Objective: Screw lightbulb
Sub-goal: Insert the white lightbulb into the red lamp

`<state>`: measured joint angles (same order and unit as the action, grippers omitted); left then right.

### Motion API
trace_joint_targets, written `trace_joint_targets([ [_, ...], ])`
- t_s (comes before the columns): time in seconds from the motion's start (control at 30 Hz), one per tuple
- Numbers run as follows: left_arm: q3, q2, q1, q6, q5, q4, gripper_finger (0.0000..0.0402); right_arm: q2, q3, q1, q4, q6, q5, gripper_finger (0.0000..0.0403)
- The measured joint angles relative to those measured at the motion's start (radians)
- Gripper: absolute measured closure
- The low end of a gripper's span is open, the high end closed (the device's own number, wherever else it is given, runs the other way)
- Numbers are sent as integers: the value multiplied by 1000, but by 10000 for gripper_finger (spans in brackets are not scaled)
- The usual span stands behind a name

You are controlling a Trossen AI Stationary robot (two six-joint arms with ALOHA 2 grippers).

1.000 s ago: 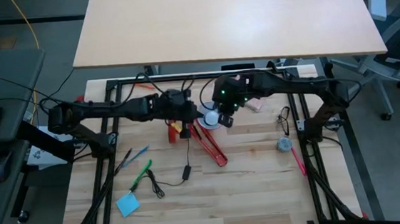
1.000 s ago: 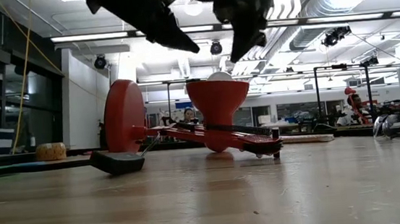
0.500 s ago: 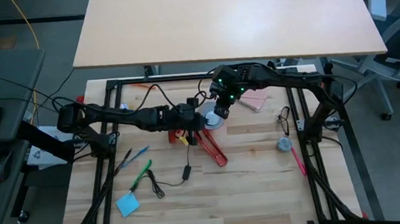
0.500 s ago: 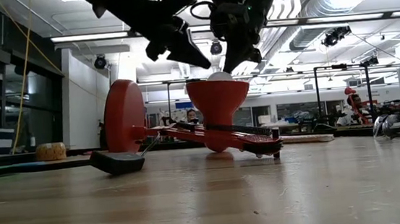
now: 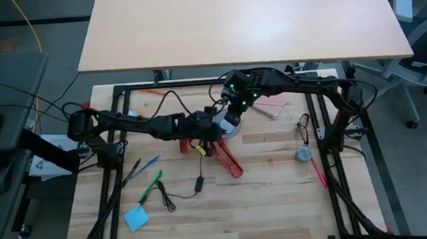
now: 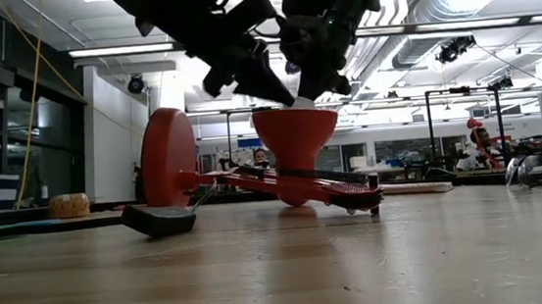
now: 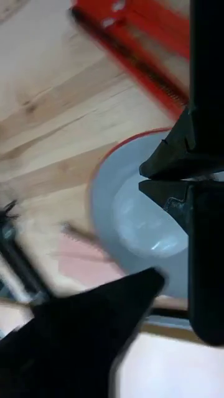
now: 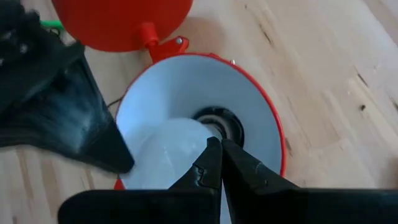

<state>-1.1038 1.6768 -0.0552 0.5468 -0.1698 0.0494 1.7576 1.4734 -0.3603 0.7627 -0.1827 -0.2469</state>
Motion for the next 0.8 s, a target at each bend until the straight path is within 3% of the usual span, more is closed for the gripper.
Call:
trace_joint_targets([
  [0.8,1,37,-25,-10,-20,-22,402,3,0,0,10,-46,41,403],
])
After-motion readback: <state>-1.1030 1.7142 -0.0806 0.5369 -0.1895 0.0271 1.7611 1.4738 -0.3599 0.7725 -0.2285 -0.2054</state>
